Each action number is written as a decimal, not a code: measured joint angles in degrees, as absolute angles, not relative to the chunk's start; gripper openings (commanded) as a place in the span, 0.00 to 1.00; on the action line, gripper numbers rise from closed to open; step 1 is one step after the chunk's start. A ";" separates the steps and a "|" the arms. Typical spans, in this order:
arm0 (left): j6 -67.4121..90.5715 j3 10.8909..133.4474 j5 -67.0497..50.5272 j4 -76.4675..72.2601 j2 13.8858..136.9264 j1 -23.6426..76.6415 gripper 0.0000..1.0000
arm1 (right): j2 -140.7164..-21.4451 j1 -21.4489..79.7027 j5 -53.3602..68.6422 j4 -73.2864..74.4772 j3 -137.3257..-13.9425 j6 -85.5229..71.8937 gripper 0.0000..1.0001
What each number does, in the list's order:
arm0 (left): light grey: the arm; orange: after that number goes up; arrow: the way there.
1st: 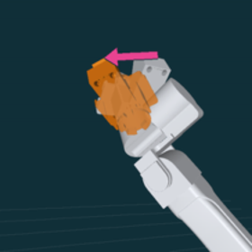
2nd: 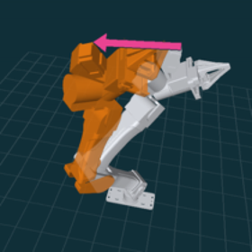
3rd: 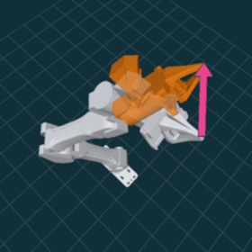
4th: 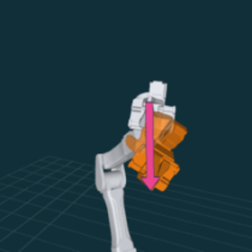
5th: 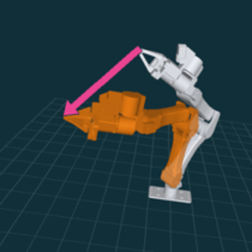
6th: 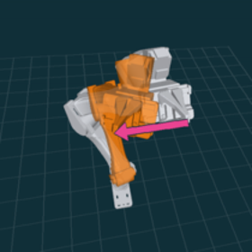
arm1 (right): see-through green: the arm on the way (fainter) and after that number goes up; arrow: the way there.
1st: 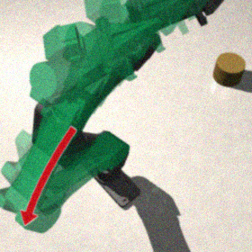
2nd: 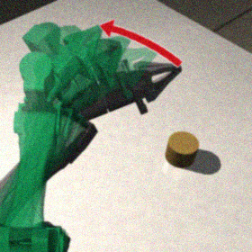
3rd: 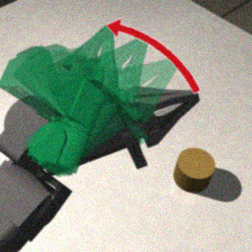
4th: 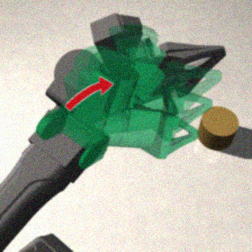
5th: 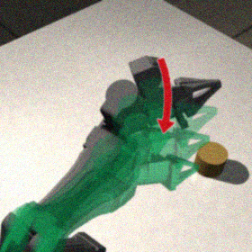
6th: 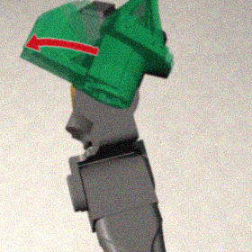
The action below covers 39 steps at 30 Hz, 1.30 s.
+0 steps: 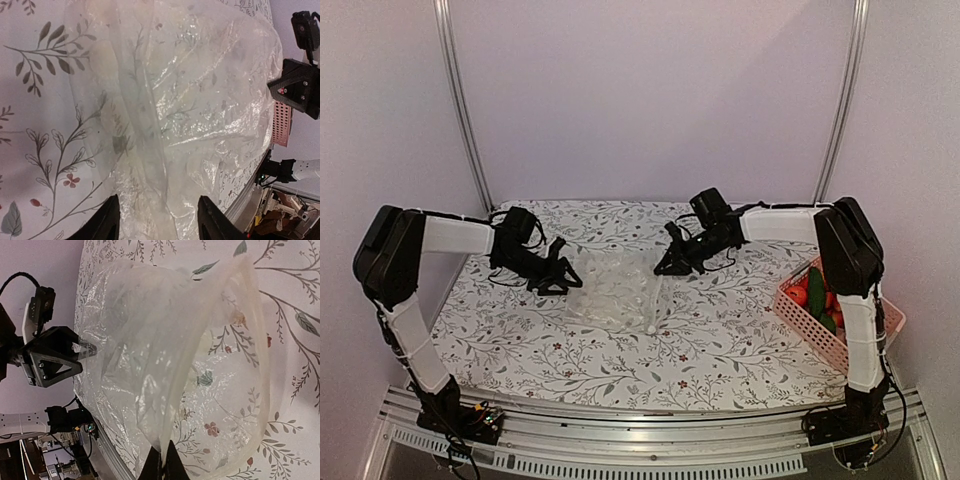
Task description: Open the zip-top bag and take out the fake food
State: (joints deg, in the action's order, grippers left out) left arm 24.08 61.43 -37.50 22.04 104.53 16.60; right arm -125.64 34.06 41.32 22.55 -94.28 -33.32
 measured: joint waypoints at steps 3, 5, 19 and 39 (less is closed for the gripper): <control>24.05 58.50 -38.96 21.67 101.47 16.58 0.53 | -127.72 34.00 40.58 21.98 -93.17 -32.80 0.00; 24.03 56.97 -39.97 21.54 99.83 16.62 0.51 | -128.90 34.00 40.05 21.96 -92.33 -32.53 0.00; 23.22 47.00 -41.08 19.03 97.27 18.52 0.00 | -129.75 33.76 37.63 19.14 -87.35 -30.17 0.00; 22.81 50.11 -32.93 21.17 94.04 19.55 0.59 | -121.78 33.21 32.77 21.96 -84.64 -22.92 0.69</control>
